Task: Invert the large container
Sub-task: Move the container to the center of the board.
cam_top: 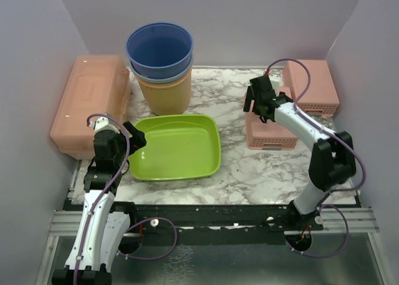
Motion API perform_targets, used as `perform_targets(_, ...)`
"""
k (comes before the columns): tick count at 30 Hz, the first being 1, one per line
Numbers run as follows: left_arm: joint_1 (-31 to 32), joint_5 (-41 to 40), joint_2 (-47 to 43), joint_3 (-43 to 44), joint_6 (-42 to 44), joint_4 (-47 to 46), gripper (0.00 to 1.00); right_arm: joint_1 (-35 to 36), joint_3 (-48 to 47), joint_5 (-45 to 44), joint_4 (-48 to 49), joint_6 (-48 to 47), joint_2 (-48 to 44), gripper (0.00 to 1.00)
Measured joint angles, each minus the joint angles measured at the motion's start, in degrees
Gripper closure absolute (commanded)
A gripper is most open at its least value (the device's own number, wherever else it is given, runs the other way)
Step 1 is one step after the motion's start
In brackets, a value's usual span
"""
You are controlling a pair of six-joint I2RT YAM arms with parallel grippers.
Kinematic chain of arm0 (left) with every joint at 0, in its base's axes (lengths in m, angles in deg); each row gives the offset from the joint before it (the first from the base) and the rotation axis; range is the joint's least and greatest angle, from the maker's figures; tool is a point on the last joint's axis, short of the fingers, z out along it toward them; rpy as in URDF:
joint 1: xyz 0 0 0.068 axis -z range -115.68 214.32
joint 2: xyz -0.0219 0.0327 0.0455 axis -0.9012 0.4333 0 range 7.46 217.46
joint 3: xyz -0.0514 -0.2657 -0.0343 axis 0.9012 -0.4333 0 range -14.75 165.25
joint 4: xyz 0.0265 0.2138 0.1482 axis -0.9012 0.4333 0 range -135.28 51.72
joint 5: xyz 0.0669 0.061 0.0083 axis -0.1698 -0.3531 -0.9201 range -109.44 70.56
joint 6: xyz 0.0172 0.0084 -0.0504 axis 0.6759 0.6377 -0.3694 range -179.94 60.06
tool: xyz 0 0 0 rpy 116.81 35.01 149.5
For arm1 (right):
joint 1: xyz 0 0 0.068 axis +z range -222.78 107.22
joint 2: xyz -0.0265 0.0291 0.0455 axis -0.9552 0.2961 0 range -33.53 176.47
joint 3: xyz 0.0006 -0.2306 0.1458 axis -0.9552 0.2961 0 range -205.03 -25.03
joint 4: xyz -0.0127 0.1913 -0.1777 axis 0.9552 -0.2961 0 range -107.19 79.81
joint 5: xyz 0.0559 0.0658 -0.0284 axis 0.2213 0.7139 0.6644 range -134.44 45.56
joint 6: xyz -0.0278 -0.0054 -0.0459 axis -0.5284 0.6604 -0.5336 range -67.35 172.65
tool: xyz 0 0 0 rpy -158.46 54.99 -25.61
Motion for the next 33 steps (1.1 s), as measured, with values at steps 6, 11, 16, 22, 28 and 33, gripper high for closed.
perform_targets(6, 0.0, 0.0, 0.1, 0.0, 0.0, 0.0, 0.01, 0.2, 12.2, 3.9, 5.2, 4.3, -19.6, 0.00)
perform_targets(11, 0.0, 0.0, 0.1, 0.0, 0.0, 0.0, 0.01, 0.3, 25.2, 5.8, 9.0, 15.7, -32.3, 0.01)
perform_targets(16, 0.0, 0.0, 0.4, 0.0, 0.0, -0.1, 0.01, 1.0, 40.9, 7.7, 9.2, 27.3, -44.1, 0.04)
perform_targets(22, -0.1, 0.2, 1.1, 0.0, 0.0, -0.4, 0.01, 1.3, 43.2, 8.9, 8.8, 33.8, -47.4, 0.03)
perform_targets(28, -0.1, 0.4, 1.7, 0.0, 0.0, -0.4, 0.01, 1.4, 41.2, 8.9, 9.4, 35.5, -41.5, 0.00)
perform_targets(33, -0.3, 0.5, 2.0, 0.0, 0.0, -0.5, 0.01, 1.4, 34.6, 4.9, 9.9, 38.5, -31.2, 0.00)
